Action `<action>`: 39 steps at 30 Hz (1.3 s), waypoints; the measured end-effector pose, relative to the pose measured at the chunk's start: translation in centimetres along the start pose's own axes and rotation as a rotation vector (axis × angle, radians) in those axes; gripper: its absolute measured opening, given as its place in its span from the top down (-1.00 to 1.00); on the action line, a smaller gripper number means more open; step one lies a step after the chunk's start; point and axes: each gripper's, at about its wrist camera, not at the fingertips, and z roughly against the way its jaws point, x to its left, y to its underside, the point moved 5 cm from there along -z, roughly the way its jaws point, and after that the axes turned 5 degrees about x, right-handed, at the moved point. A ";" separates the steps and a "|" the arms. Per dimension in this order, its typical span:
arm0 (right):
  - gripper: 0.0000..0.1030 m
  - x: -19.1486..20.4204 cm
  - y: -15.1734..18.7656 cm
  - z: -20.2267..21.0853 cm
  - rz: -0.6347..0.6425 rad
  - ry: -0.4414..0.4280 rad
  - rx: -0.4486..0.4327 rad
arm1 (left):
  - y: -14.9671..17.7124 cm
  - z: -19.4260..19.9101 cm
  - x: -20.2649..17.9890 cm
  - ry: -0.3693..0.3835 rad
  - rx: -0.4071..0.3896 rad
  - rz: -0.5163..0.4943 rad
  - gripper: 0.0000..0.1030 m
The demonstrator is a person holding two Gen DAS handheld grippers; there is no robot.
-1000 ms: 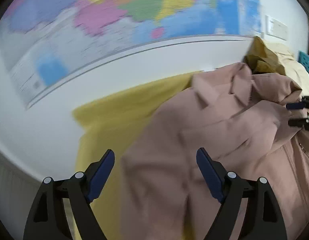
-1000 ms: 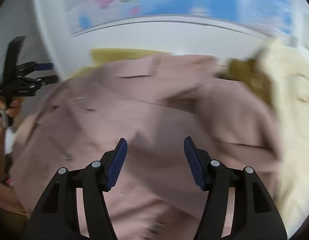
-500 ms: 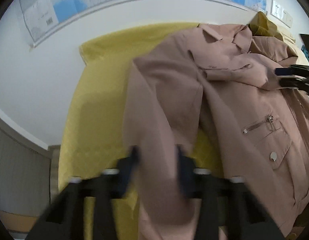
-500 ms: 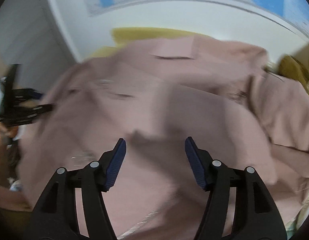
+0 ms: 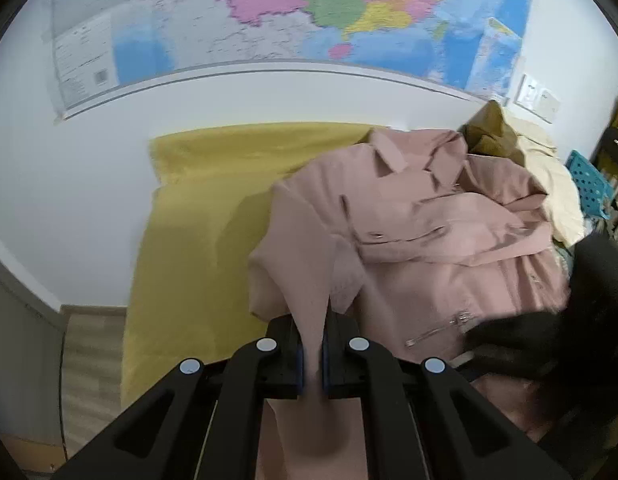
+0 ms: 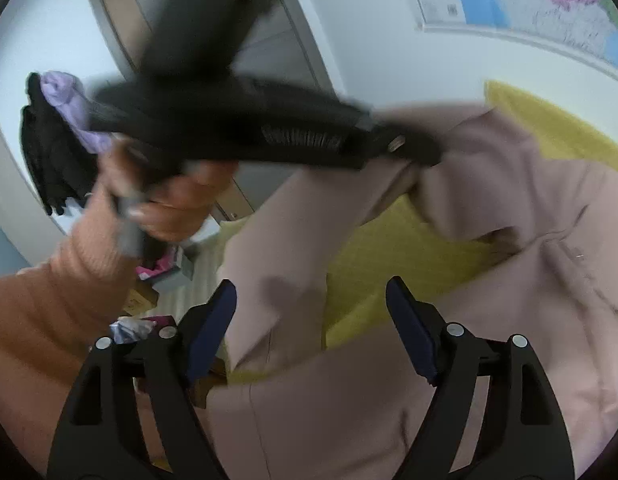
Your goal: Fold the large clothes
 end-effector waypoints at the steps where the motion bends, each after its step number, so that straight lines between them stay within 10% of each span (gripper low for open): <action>1: -0.07 -0.2 -0.1 -0.8 -0.029 -0.016 0.007 | -0.2 0.0 -0.4 0.005 0.004 -0.002 0.91; 3: 0.96 0.0 -0.2 -1.2 -0.060 -0.115 0.030 | -0.8 -0.2 -1.2 0.039 0.017 0.000 0.90; 7: 0.97 0.1 -0.9 4.7 -0.038 -0.147 -0.065 | -2.4 0.9 -2.4 0.095 -0.009 0.008 0.70; 9: 0.97 -0.8 -1.2 9.2 -0.030 -0.114 -0.104 | -3.8 2.8 -3.3 0.208 -0.057 0.003 0.08; 12: 0.97 -4.3 -1.1 16.5 -0.062 0.006 -0.167 | -5.5 5.8 -4.8 0.246 -0.203 -0.041 -0.26; 18: 0.96 -15.7 5.0 24.8 -0.307 0.341 -0.064 | -6.0 2.6 -6.8 0.151 -0.206 -0.092 -0.32; 21: 0.43 -20.3 9.6 24.7 -0.440 0.452 0.037 | -4.9 -3.4 -7.2 0.055 -0.071 -0.108 -0.32; 23: -0.36 -22.2 12.1 24.9 -0.511 0.508 0.047 | -4.0 -6.7 -6.6 0.015 -0.003 -0.102 -0.32; 28: -0.75 -20.7 16.7 26.7 -0.585 0.493 -0.141 | -2.0 -11.5 -5.9 -0.015 0.084 -0.094 -0.32; 34: -0.77 -17.4 19.6 26.2 -0.564 0.515 -0.193 | -1.9 -12.5 -4.8 -0.029 0.085 -0.039 -0.32; 36: -0.41 -17.2 19.5 25.2 -0.567 0.493 -0.195 | -2.2 -12.9 -4.7 -0.031 0.079 -0.020 -0.32; 38: 0.79 -17.6 18.9 24.3 -0.574 0.430 -0.207 | -2.4 -12.8 -4.7 -0.034 0.067 -0.001 -0.30; 39: 0.87 -17.8 18.5 24.2 -0.582 0.405 -0.216 | -2.7 -12.8 -4.9 -0.046 0.059 0.002 -0.19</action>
